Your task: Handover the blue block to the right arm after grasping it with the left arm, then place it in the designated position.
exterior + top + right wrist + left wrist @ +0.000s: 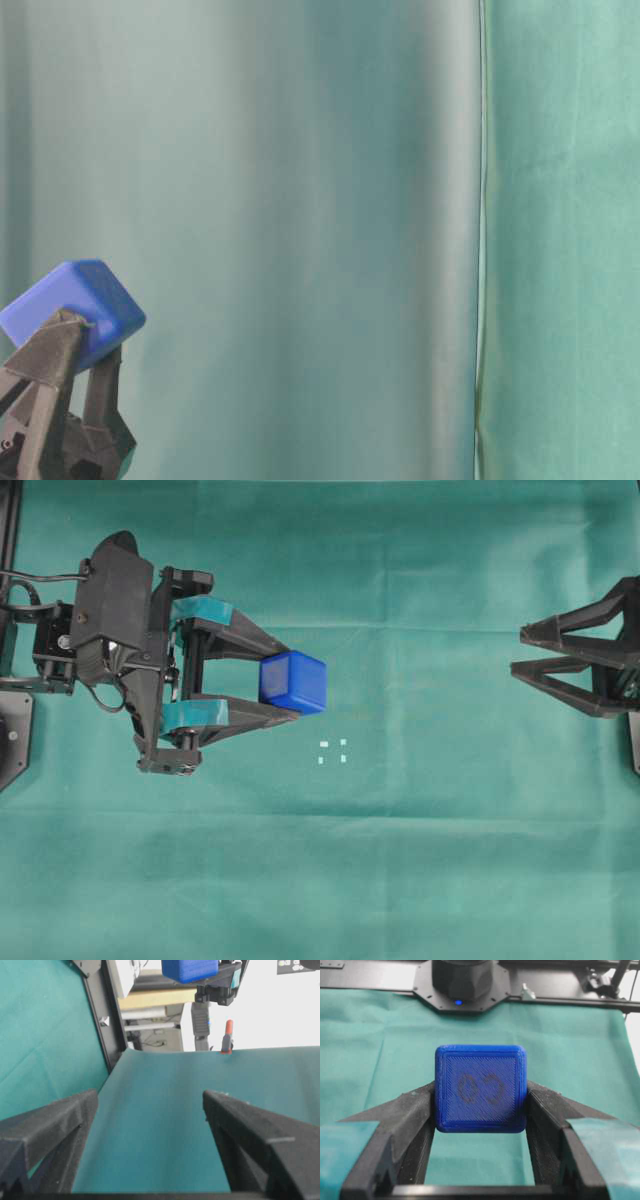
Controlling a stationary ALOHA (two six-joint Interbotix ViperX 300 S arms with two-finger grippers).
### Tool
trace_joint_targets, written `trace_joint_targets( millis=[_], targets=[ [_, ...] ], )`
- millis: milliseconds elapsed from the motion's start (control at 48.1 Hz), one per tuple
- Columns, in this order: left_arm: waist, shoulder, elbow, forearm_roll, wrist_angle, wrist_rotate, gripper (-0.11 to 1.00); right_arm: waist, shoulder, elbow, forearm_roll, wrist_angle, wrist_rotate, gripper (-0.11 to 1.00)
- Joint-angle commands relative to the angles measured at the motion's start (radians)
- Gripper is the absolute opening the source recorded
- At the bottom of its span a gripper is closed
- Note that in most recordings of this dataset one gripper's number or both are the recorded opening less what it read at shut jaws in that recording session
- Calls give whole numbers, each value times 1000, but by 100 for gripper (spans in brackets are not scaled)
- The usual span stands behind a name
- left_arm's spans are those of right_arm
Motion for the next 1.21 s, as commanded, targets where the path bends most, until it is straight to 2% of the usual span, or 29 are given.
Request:
trace_joint_targets(
  millis=[0,1185],
  targets=[
    [-2,-8,-17,-2,-9,-2,47,3,3,-32,-2,-8,2,93],
    [-2,-6,-17,-2,-9,-2,47,5,6,-32,-3,-66,2,93]
  ],
)
